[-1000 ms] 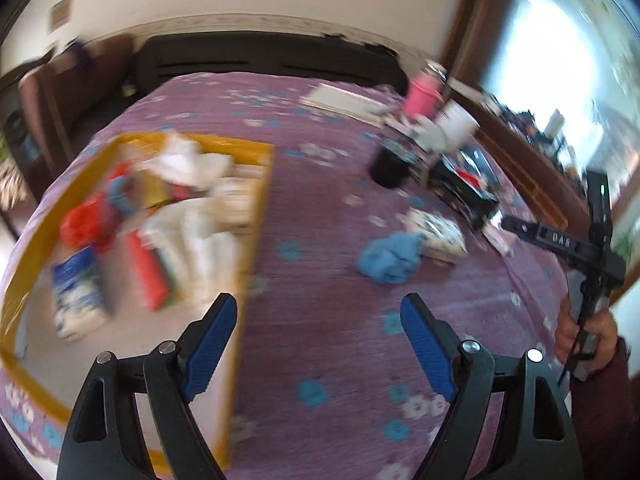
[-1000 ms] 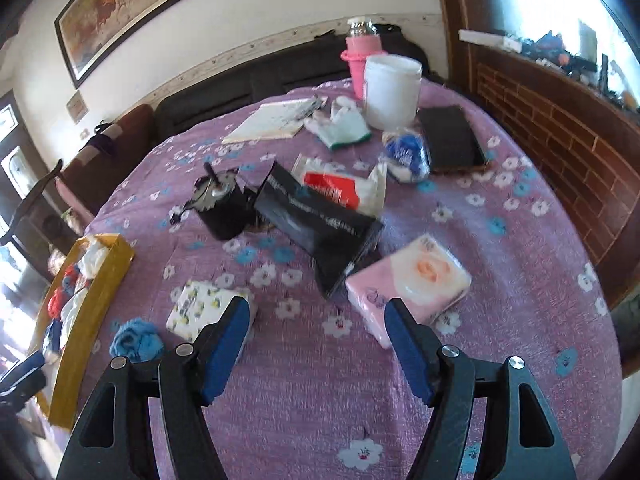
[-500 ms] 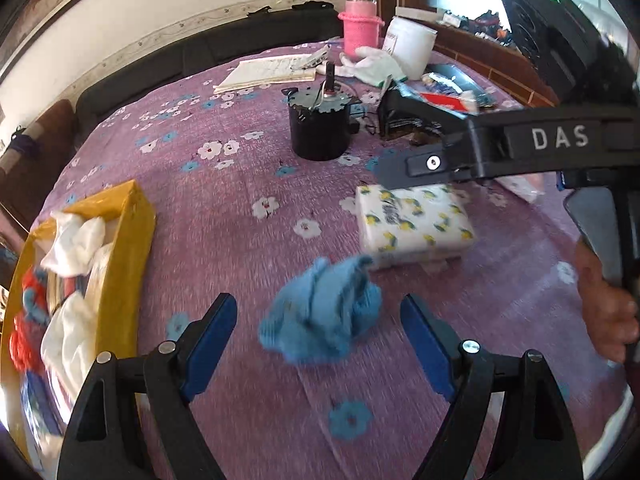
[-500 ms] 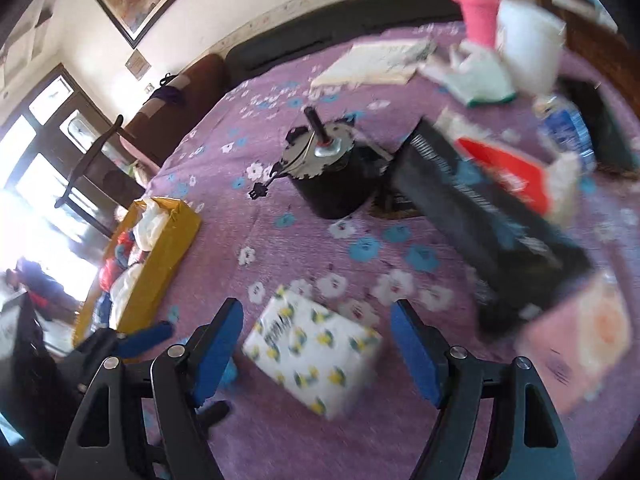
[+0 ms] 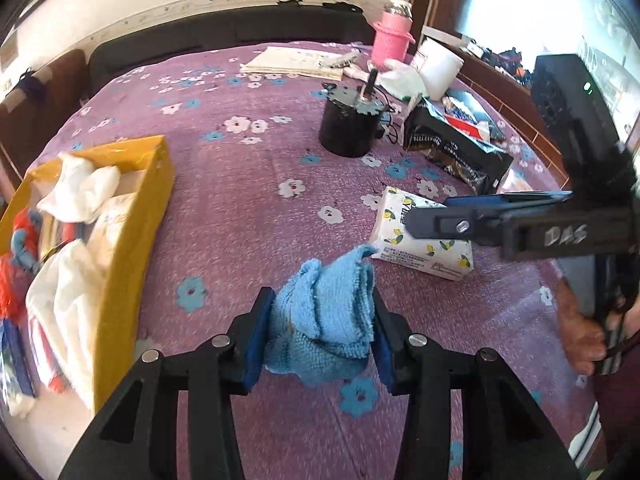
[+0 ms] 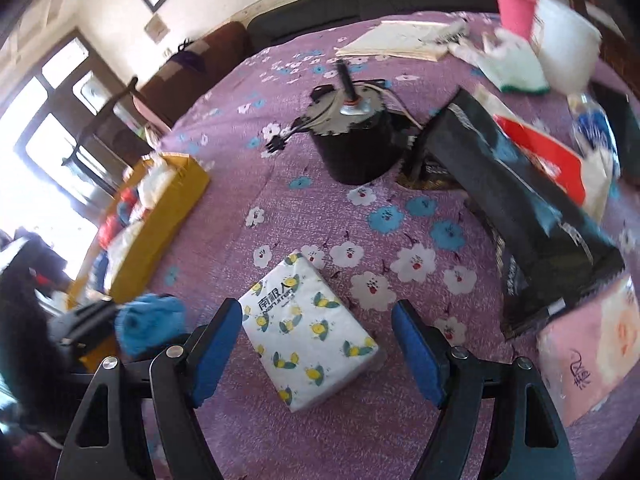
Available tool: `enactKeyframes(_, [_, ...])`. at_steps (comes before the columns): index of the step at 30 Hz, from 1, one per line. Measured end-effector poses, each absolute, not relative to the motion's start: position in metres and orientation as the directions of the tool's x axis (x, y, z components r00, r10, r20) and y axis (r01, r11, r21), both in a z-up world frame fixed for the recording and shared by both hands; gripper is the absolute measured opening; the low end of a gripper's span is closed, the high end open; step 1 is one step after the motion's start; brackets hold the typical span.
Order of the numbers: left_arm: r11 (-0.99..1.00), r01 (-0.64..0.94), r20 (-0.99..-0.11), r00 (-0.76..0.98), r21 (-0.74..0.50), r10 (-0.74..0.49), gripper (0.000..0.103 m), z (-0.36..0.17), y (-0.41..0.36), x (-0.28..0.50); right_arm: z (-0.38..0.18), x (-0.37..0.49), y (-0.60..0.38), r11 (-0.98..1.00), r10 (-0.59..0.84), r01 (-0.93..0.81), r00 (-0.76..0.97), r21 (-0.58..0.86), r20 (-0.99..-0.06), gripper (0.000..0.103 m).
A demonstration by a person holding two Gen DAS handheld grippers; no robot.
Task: Organize soft objects
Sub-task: 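Grasp the blue towel with left tool while right grasps the lemon-print tissue pack, then drop the blue towel in the tray with left tool while right places the lemon-print pack there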
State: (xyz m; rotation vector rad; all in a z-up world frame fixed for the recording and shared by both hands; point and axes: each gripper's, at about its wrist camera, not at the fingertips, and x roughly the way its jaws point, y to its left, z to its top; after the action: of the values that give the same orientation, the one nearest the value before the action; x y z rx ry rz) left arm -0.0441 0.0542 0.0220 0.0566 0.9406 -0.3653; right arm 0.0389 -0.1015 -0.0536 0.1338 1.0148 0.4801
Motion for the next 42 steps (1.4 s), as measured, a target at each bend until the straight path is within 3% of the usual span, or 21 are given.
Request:
enactKeyframes(7, [0.939, 0.301, -0.761, 0.567, -0.166, -0.316, 0.044, 0.041, 0.080, -0.068, -0.051, 0.016, -0.062, 0.904, 0.271, -0.426, 0.512, 0.033, -0.815, 0.081])
enactKeyframes(8, [0.940, 0.291, -0.755, 0.573, -0.176, -0.319, 0.044, 0.043, 0.087, -0.071, -0.051, 0.014, -0.059, 0.903, 0.260, -0.428, 0.512, 0.019, -0.819, 0.066])
enactKeyframes(9, [0.942, 0.281, -0.750, 0.579, -0.184, -0.319, 0.044, 0.045, 0.093, -0.075, -0.051, 0.013, -0.059, 0.904, 0.262, -0.428, 0.503, 0.027, -0.824, 0.058])
enactKeyframes(14, [0.955, 0.205, -0.732, 0.613, -0.216, -0.298, 0.044, 0.056, 0.138, -0.091, -0.032, 0.003, -0.068, 0.924, 0.268, -0.381, 0.551, 0.048, -0.790, 0.057])
enactKeyframes(29, [0.970, -0.202, -0.757, 0.653, -0.134, 0.031, 0.044, 0.051, 0.305, -0.111, 0.025, -0.025, 0.020, 0.847, 0.448, -0.509, 0.525, 0.155, -0.723, 0.058])
enactKeyframes(36, [0.962, -0.250, -0.766, 0.638, -0.106, 0.082, 0.067, 0.042, 0.327, -0.107, 0.022, -0.029, 0.091, 0.777, 0.522, -0.596, 0.434, 0.201, -0.734, 0.058])
enactKeyframes(42, [0.962, -0.242, -0.743, 0.666, -0.126, 0.070, 0.070, 0.047, 0.328, -0.117, 0.008, -0.035, 0.154, 0.711, 0.546, -0.672, 0.340, 0.209, -0.766, 0.059])
